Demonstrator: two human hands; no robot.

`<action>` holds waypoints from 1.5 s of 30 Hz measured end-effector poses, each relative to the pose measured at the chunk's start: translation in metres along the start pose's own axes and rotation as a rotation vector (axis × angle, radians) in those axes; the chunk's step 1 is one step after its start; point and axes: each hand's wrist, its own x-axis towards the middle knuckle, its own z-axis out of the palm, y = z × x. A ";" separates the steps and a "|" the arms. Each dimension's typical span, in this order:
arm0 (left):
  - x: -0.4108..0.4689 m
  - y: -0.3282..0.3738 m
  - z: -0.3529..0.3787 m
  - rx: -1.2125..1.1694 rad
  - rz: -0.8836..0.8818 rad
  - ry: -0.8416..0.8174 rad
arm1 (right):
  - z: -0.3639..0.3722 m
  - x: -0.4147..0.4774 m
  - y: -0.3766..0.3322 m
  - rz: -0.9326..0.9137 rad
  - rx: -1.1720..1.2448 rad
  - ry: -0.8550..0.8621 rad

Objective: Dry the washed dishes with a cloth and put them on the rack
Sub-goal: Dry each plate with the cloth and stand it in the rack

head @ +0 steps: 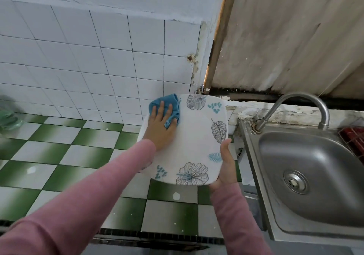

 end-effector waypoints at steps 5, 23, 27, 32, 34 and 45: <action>-0.062 0.023 0.032 -0.163 0.172 -0.137 | 0.008 0.015 -0.009 -0.061 -0.048 0.017; -0.060 0.065 0.029 -0.169 0.559 -0.234 | 0.007 0.032 0.001 -0.114 0.008 0.171; -0.076 0.056 0.031 -0.185 0.535 -0.305 | 0.005 0.028 -0.015 -0.069 0.043 0.190; -0.062 0.027 0.020 0.121 0.513 -0.254 | -0.001 0.023 -0.019 -0.136 0.015 0.017; -0.055 0.012 0.013 0.236 0.422 -0.247 | 0.001 0.016 -0.025 -0.150 0.024 -0.029; -0.016 -0.018 0.019 0.048 -0.033 -0.098 | 0.011 -0.001 -0.009 -0.195 -0.161 0.021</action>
